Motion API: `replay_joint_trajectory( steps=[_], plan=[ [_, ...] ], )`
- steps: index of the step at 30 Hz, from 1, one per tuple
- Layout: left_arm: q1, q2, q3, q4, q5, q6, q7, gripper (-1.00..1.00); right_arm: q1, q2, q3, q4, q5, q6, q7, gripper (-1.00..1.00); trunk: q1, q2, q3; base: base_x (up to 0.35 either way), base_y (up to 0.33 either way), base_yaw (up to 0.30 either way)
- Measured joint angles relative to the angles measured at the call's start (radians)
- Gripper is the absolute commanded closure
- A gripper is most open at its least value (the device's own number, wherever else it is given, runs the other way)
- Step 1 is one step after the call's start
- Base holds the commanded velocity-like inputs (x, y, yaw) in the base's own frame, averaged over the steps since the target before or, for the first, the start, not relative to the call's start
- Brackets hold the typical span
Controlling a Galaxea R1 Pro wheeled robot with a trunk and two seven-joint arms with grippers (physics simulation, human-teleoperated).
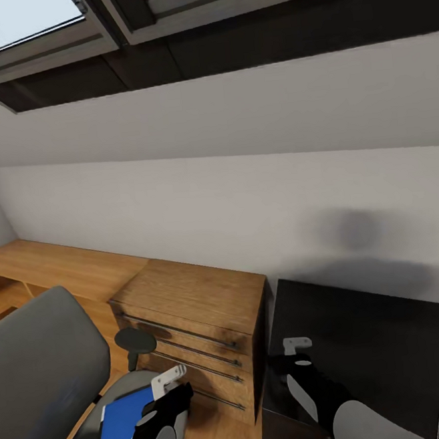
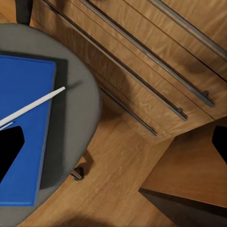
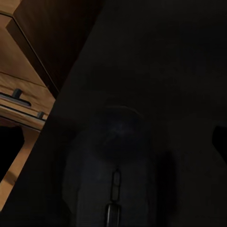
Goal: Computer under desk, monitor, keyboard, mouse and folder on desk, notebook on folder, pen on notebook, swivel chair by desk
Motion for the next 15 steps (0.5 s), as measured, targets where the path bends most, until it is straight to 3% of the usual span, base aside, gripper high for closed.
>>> replay_joint_trajectory(
  steps=[10,15],
  plan=[
    [0.000,0.000,0.000,0.001,0.002,-0.016,0.000,-1.00,0.000,0.000,0.000,0.001,-0.002,0.029,-0.001,-1.00,0.000,0.000,0.000,0.000,0.000,0.000],
    [0.000,-0.001,-0.001,0.001,0.002,-0.017,0.000,-1.00,0.000,0.000,-0.004,0.000,-0.002,0.055,-0.002,-1.00,0.019,-0.035,-0.016,0.000,0.000,0.000]
  ],
)
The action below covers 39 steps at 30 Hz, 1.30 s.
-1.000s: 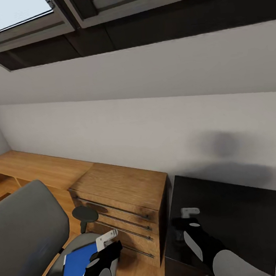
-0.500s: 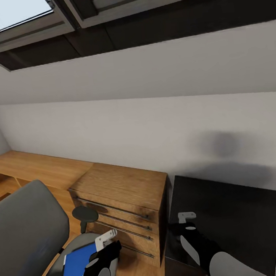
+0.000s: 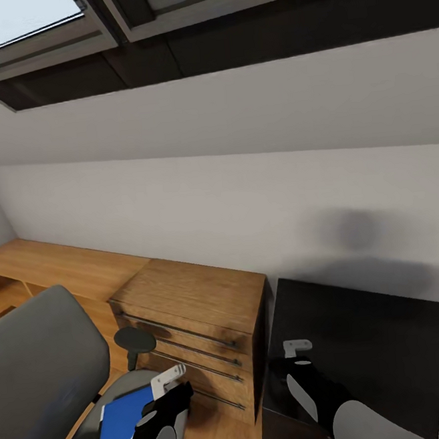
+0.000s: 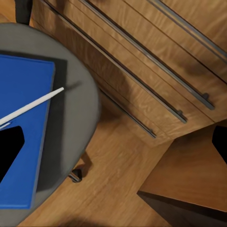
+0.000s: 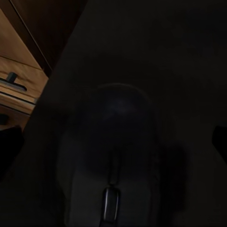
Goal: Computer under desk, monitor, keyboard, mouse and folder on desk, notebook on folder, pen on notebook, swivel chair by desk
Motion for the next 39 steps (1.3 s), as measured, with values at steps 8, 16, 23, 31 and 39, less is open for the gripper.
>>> replay_joint_trajectory(
  steps=[8,16,23,31,39],
  plan=[
    [0.000,0.000,0.000,0.000,0.001,0.000,0.000,-1.00,0.000,0.000,-0.001,0.001,0.000,0.000,0.000,-1.00,0.031,-0.056,-0.025,0.000,0.000,0.000],
    [0.000,0.000,-0.002,0.000,0.002,0.000,0.000,-1.00,0.000,0.000,-0.001,0.001,0.000,0.000,0.000,1.00,0.050,-0.091,-0.041,0.000,0.000,0.000],
    [0.000,0.000,-0.002,0.000,0.003,0.000,0.000,-1.00,0.000,0.000,0.000,0.001,0.001,-0.004,0.000,1.00,0.050,-0.091,-0.041,0.000,0.000,0.000],
    [0.000,0.000,-0.002,0.000,0.003,0.000,0.000,-1.00,0.000,0.000,0.000,0.001,0.003,-0.008,0.001,1.00,0.050,-0.091,-0.041,0.000,0.000,0.000],
    [0.000,0.000,-0.002,0.019,0.003,-0.003,-0.005,-1.00,0.000,0.000,0.000,0.001,0.003,-0.012,0.001,1.00,0.050,-0.091,-0.041,0.000,0.000,0.000]
  ],
)
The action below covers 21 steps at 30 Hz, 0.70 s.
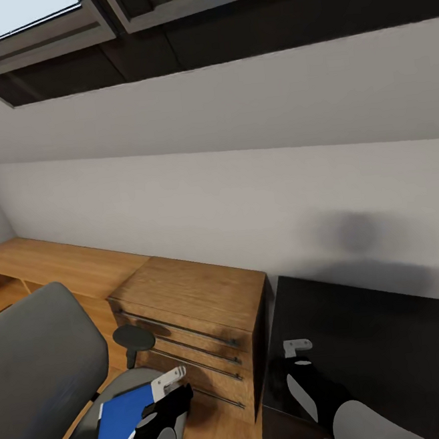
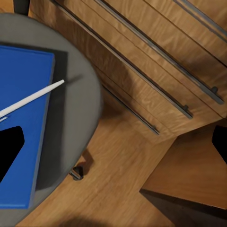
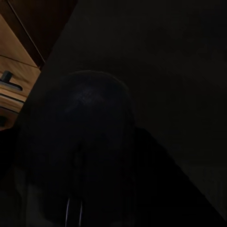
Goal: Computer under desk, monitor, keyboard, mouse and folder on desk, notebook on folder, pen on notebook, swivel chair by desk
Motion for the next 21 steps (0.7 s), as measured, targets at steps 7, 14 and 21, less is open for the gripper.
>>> replay_joint_trajectory(
  steps=[7,14,21],
  plan=[
    [0.000,0.000,-0.001,0.030,-0.007,-0.013,-0.002,-1.00,0.000,0.000,0.000,-0.001,-0.001,-0.003,0.002,1.00,0.000,0.000,0.000,0.000,0.000,0.000],
    [0.000,0.000,-0.002,0.032,-0.010,-0.012,-0.002,-1.00,0.000,-0.002,-0.001,-0.006,0.001,-0.034,0.001,1.00,-0.023,0.042,0.019,0.000,0.000,0.000],
    [0.000,-0.002,-0.017,0.031,-0.012,-0.012,-0.001,-1.00,0.008,-0.010,0.000,-0.245,0.006,-0.008,-0.064,1.00,-0.050,0.091,0.041,0.000,0.000,0.000]
  ],
)
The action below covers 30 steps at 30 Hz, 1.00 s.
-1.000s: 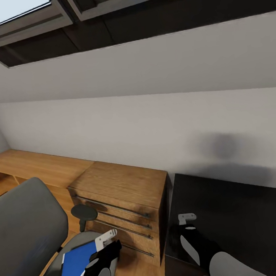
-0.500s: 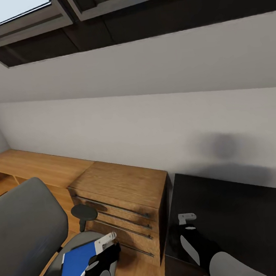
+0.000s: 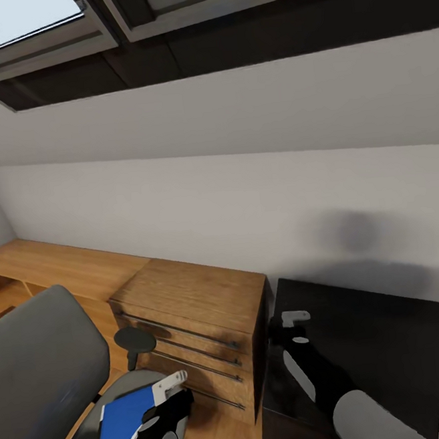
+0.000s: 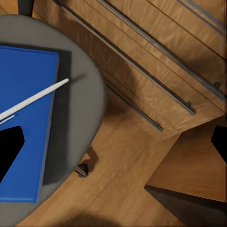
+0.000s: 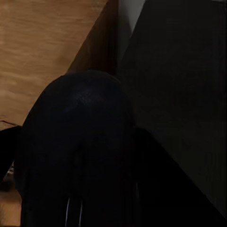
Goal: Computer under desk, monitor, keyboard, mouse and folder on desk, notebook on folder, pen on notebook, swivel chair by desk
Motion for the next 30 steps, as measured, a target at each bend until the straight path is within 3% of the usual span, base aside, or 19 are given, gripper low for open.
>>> replay_joint_trajectory(
  steps=[2,3,4,5,7,10,14,17,21,22,30],
  plan=[
    [0.000,0.000,-0.019,-0.001,0.000,0.000,0.001,-1.00,0.059,-0.002,0.003,-0.229,0.001,0.069,-0.102,1.00,-0.008,0.014,0.006,0.000,0.000,0.000],
    [0.000,0.000,-0.022,-0.002,-0.001,0.000,0.001,-1.00,0.089,-0.002,0.003,-0.293,-0.002,0.087,-0.129,1.00,-0.012,0.021,0.009,0.000,0.000,0.000],
    [0.000,0.001,-0.028,-0.004,0.000,0.000,0.001,-1.00,0.211,-0.005,0.005,-0.497,-0.001,0.133,-0.199,1.00,-0.015,0.028,0.012,0.000,0.000,0.000],
    [0.000,0.000,-0.031,-0.004,-0.001,0.000,0.001,-1.00,0.279,-0.007,0.007,-0.601,-0.003,0.145,-0.218,1.00,-0.019,0.035,0.015,0.000,0.000,0.000],
    [0.000,0.000,-0.033,-0.005,-0.001,0.000,0.001,-1.00,0.347,-0.012,0.011,-0.705,-0.002,0.158,-0.235,1.00,-0.027,0.049,0.022,0.000,0.000,0.000],
    [0.000,0.000,-0.034,-0.005,0.000,0.000,0.001,-1.00,0.379,-0.014,0.040,-0.729,-0.003,0.165,-0.231,1.00,-0.038,0.070,0.031,0.000,0.000,0.000],
    [0.000,0.000,-0.035,-0.006,0.000,0.000,0.000,-1.00,0.393,-0.015,0.077,-0.716,-0.001,0.162,-0.163,1.00,-0.054,0.098,0.044,0.000,0.000,0.000],
    [0.000,0.000,-0.036,-0.004,0.001,0.000,0.000,-1.00,0.394,-0.014,0.074,-0.732,-0.004,0.137,-0.101,1.00,-0.065,0.119,0.053,0.000,0.000,0.000],
    [0.000,0.000,-0.037,-0.004,0.001,0.000,0.001,-1.00,0.395,-0.015,0.075,-0.731,-0.004,0.104,-0.093,1.00,-0.081,0.147,0.066,-0.029,0.000,0.000],
    [0.000,0.000,-0.055,-0.003,0.000,0.000,0.004,-1.00,0.395,-0.015,0.076,-0.727,-0.001,0.091,-0.091,1.00,-0.084,0.154,0.069,-0.224,0.000,0.000],
    [0.000,0.001,-0.054,-0.003,0.000,0.000,0.003,-1.00,0.395,-0.015,0.076,-0.725,0.002,0.087,-0.093,1.00,-0.114,0.210,0.094,-0.317,0.000,0.000]
  ],
)
